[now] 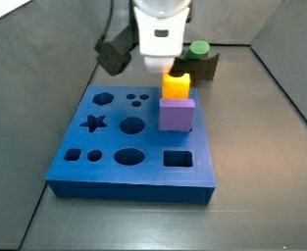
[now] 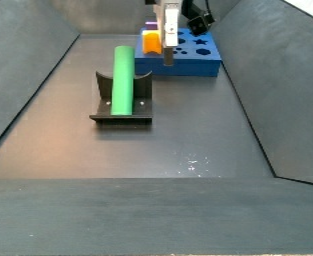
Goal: Pick up the oval object. Move up. Place the oval object on the fixture. Regrasp the oval object. Move to above the board. Insert the oval object.
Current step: Regrasp the oval object.
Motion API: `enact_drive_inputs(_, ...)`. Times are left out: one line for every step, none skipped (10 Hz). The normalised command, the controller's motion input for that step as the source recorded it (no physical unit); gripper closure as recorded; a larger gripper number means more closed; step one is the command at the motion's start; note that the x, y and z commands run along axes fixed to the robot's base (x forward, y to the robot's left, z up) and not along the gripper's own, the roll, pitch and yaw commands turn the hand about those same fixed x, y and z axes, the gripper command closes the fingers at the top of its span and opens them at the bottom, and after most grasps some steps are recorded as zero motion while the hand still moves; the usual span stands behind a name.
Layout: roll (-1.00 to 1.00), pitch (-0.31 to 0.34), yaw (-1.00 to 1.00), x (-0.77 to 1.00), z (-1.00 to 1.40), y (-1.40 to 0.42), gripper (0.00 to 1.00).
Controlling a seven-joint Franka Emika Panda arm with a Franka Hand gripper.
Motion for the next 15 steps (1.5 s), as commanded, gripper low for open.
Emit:
enact_drive_inputs(0.12,-0.067,-0.02,1.00,-0.04,-0.01,0.00)
enact_drive_inputs(0.12,-0.021,-0.04,1.00,-0.04,-0.01,0.00)
enact_drive_inputs(0.11,0.013,-0.05,1.00,-0.04,-0.01,0.00)
enact_drive_inputs(0.11,0.045,-0.05,1.00,-0.04,-0.01,0.00)
enact_drive_inputs(0.10,0.082,-0.04,1.00,-0.04,-0.01,0.00)
enact_drive_inputs(0.10,0.106,-0.03,0.98,-0.04,-0.01,0.00)
enact_drive_inputs(0.10,0.122,-0.01,0.89,-0.04,-0.01,0.00)
enact_drive_inputs(0.10,0.129,0.01,0.81,-0.03,-0.01,0.00)
enact_drive_inputs(0.11,0.136,0.03,0.70,-0.04,-0.01,0.00)
enact_drive_inputs(0.11,0.138,0.04,0.64,-0.04,-0.01,0.00)
enact_drive_inputs(0.11,0.137,0.06,0.54,-0.03,-0.01,0.00)
enact_drive_inputs(0.11,0.138,0.07,0.47,-0.03,-0.01,0.00)
enact_drive_inputs(0.10,0.132,0.08,0.38,-0.02,-0.02,0.00)
enact_drive_inputs(0.10,0.132,0.09,0.31,-0.03,-0.02,0.00)
enact_drive_inputs(0.10,0.132,0.09,0.27,-0.02,-0.02,0.00)
